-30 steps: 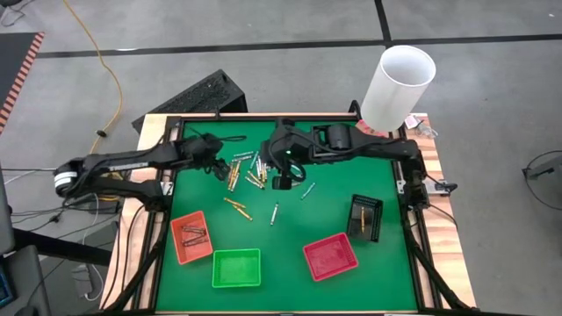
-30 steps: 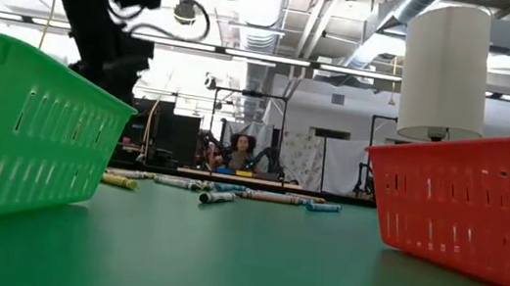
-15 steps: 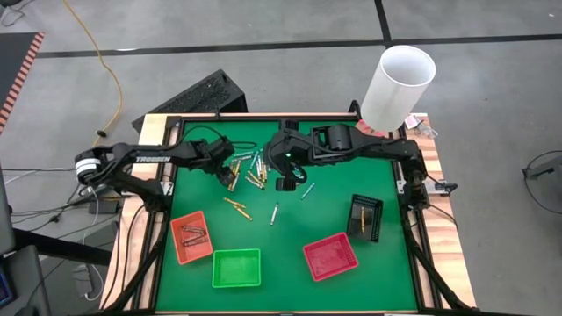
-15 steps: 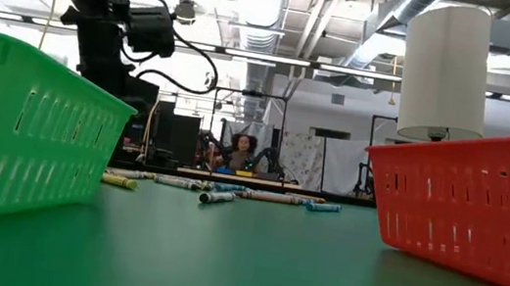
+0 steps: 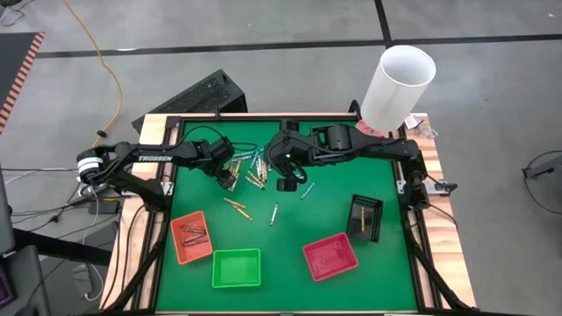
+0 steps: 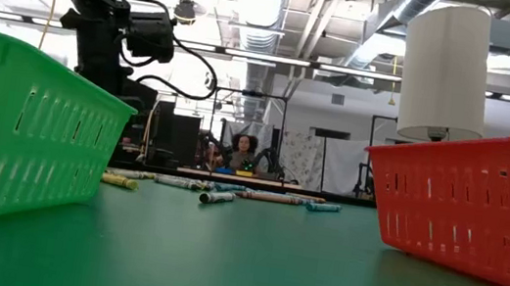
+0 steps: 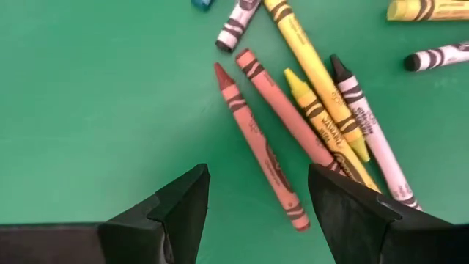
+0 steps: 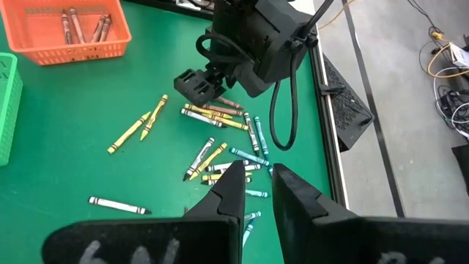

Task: Sort crayons
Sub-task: Put the brown crayon into the orange bin

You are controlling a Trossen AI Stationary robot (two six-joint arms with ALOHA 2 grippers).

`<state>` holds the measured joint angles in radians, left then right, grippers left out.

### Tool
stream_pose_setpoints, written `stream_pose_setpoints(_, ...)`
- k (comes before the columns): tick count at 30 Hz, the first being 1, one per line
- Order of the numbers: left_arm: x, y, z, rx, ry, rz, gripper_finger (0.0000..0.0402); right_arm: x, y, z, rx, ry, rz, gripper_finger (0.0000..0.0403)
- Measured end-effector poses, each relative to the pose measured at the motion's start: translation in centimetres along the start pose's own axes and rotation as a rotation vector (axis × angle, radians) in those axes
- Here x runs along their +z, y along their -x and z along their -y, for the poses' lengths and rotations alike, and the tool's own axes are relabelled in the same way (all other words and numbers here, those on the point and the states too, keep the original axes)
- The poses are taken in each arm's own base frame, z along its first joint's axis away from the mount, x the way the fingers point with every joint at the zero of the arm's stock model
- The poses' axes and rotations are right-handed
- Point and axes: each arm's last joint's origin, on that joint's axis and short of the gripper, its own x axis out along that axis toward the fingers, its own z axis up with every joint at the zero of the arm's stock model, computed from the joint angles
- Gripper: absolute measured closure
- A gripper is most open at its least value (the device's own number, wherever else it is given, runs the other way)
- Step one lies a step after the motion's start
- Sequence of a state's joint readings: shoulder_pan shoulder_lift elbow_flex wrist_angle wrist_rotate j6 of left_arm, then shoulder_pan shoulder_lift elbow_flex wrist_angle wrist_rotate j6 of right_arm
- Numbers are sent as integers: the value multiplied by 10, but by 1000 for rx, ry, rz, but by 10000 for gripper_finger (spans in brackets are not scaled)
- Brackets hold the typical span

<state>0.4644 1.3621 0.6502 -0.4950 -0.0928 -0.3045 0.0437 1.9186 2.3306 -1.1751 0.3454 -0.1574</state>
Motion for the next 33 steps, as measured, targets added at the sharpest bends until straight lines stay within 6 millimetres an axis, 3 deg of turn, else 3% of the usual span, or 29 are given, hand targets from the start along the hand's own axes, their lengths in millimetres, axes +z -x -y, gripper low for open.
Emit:
stream_pose_setpoints(5,-1,0,1,-42,1,-18,188,0,0,0,0,0,0,337)
stream_pose_setpoints(18,-2,0,1,-47,-6,-27,272,0,1,-3,8,-2,1,337)
stream_pose_setpoints(24,-3,0,4,-51,-19,-29,280,0,2,-7,17,5,-5,337)
stream_pose_setpoints(33,-5,-19,11,-30,-30,-98,281,-1,3,-11,26,9,-13,337)
